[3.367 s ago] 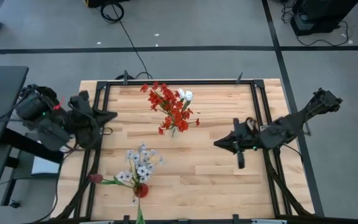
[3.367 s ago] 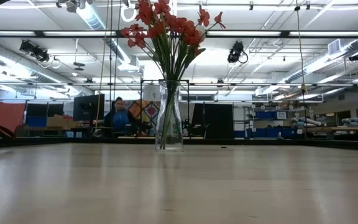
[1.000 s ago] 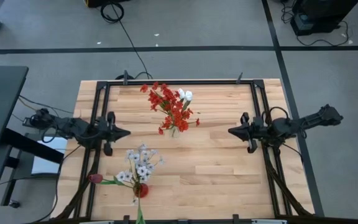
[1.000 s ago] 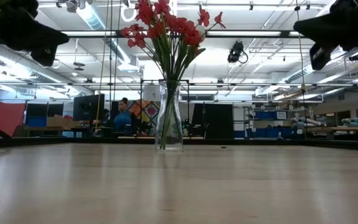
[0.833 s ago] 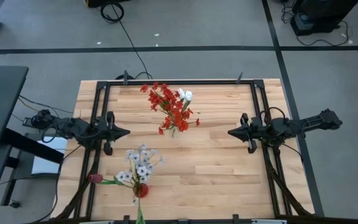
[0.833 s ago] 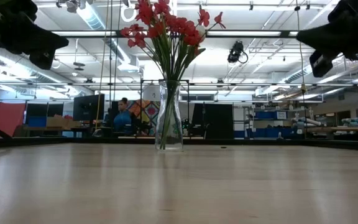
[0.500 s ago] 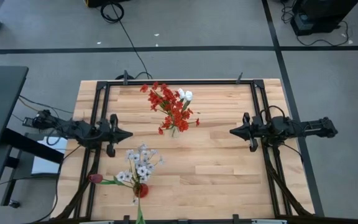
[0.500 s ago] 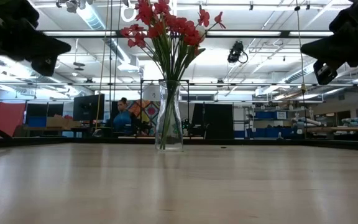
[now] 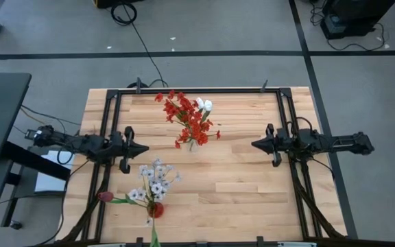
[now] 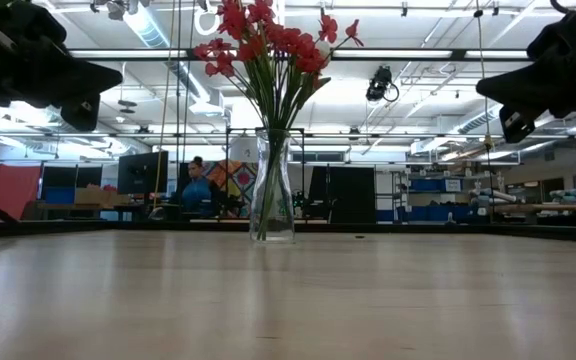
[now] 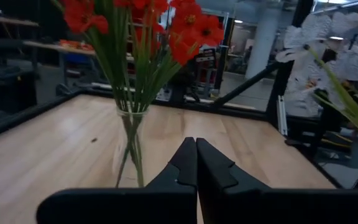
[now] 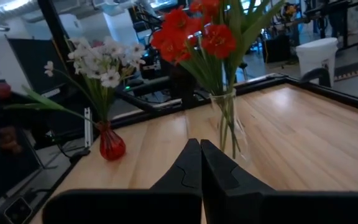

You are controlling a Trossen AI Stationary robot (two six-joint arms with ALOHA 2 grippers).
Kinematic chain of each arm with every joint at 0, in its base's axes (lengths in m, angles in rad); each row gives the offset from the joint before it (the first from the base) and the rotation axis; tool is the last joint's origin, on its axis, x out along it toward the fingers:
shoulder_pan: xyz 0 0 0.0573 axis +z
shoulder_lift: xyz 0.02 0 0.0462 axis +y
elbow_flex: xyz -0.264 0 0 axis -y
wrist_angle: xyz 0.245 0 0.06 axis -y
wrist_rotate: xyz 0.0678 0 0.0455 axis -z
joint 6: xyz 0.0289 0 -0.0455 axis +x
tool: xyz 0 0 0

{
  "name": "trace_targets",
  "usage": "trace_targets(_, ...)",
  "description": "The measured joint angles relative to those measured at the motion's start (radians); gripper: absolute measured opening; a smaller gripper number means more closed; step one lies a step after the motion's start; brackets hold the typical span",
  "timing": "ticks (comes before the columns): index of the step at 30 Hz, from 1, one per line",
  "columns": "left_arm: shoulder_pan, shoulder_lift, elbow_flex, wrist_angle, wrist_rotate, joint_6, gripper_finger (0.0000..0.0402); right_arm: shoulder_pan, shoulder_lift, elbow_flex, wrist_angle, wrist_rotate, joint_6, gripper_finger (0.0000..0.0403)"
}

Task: Sort flowers into vase by color
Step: Return to Home Position

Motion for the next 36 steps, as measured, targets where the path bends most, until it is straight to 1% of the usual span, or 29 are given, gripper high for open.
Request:
trace_targets(2, 0.030, 0.002, 0.000, -0.007, 0.058, -0.025, 0.0000, -0.009, 0.000, 0.000, 0.002, 0.011, 0.010, 0.0003)
trace_targets(4, 0.046, 0.002, 0.000, -0.010, 0.090, -0.031, 0.0000, -0.013, 0.000, 0.000, 0.003, 0.015, 0.010, 0.0012)
trace_targets(7, 0.053, 0.003, 0.000, -0.010, 0.090, -0.038, 0.0003, -0.013, 0.000, 0.000, 0.004, 0.015, 0.010, 0.0030)
trace_targets(11, 0.052, 0.003, 0.000, -0.010, 0.092, -0.033, 0.0020, -0.013, 0.000, 0.000, 0.004, 0.015, 0.011, 0.0043)
trace_targets(16, 0.052, 0.003, -0.001, -0.010, 0.092, -0.030, 0.0032, -0.013, 0.000, 0.000, 0.005, 0.016, 0.010, 0.0044)
trace_targets(36, 0.052, 0.003, -0.001, -0.010, 0.092, -0.030, 0.0034, -0.013, 0.000, 0.000, 0.005, 0.016, 0.010, 0.0046)
